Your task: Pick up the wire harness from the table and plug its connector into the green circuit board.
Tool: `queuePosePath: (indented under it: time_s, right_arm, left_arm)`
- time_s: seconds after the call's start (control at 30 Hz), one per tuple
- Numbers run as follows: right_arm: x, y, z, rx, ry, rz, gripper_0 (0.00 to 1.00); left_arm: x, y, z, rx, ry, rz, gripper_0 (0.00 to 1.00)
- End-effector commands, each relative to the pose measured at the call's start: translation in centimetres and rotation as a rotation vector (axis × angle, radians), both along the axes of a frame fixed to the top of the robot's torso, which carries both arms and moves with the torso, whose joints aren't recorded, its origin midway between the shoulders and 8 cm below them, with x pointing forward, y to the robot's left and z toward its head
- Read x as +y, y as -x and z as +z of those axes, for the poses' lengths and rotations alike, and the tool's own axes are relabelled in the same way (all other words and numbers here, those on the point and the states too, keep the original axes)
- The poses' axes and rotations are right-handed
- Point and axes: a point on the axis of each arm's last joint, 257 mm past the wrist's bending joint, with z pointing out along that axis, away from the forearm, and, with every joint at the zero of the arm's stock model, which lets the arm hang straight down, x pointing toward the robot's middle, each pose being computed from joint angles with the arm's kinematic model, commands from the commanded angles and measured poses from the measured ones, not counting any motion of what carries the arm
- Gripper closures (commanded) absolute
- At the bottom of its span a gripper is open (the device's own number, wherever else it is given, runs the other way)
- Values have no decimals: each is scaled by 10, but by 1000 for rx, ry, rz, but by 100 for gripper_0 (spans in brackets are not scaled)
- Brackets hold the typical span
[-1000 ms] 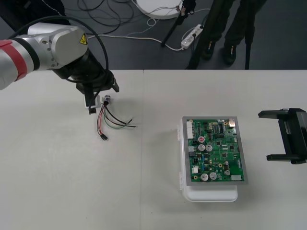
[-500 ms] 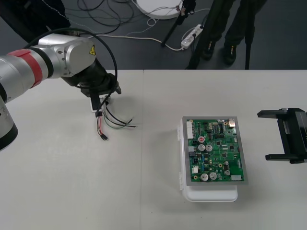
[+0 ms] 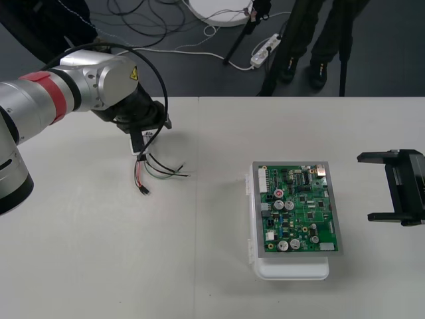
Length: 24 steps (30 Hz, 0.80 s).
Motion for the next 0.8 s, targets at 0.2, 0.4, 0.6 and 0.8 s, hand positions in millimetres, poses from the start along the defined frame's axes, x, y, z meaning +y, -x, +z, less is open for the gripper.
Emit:
queuePosePath:
  time_s: [0.2, 0.4, 0.6, 0.8]
  right_arm:
    - [4, -9, 11, -46, -7, 4, 0]
    - [4, -9, 10, -43, -8, 4, 0]
    - [4, -9, 11, -40, -8, 2, 0]
    - [4, -10, 13, -35, -13, 2, 0]
  left_arm:
    - [2, -10, 0, -59, -98, -103, 0]
    - [6, -10, -2, -60, -116, -105, 0]
    - [9, -11, -8, -71, -125, -107, 0]
    - [8, -11, -12, -76, -129, -114, 0]
